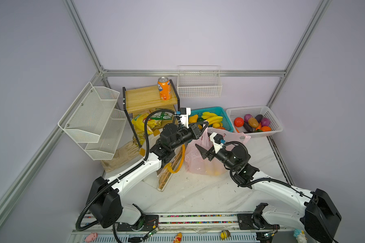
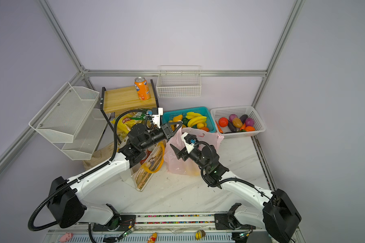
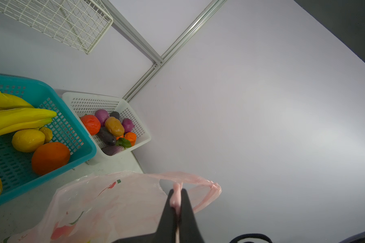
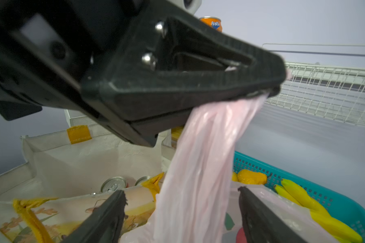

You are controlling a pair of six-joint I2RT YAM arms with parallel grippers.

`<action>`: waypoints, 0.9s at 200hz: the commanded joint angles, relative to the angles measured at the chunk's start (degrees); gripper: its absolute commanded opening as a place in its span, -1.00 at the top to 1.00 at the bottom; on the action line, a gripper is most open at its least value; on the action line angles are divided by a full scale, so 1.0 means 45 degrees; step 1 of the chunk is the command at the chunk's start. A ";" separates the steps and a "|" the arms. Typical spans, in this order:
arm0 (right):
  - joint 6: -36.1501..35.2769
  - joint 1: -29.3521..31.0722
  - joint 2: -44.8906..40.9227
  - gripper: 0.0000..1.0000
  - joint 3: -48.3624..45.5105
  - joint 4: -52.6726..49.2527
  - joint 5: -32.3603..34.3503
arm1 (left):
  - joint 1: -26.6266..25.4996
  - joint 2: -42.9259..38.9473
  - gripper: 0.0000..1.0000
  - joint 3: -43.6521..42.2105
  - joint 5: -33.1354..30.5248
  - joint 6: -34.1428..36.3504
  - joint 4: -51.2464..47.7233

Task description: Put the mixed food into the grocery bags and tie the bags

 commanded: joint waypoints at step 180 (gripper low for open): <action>0.1143 -0.0361 0.3659 0.07 0.0511 0.4878 -0.1718 | 0.0110 -0.0627 1.00 -0.0329 0.0093 -0.0454 0.0712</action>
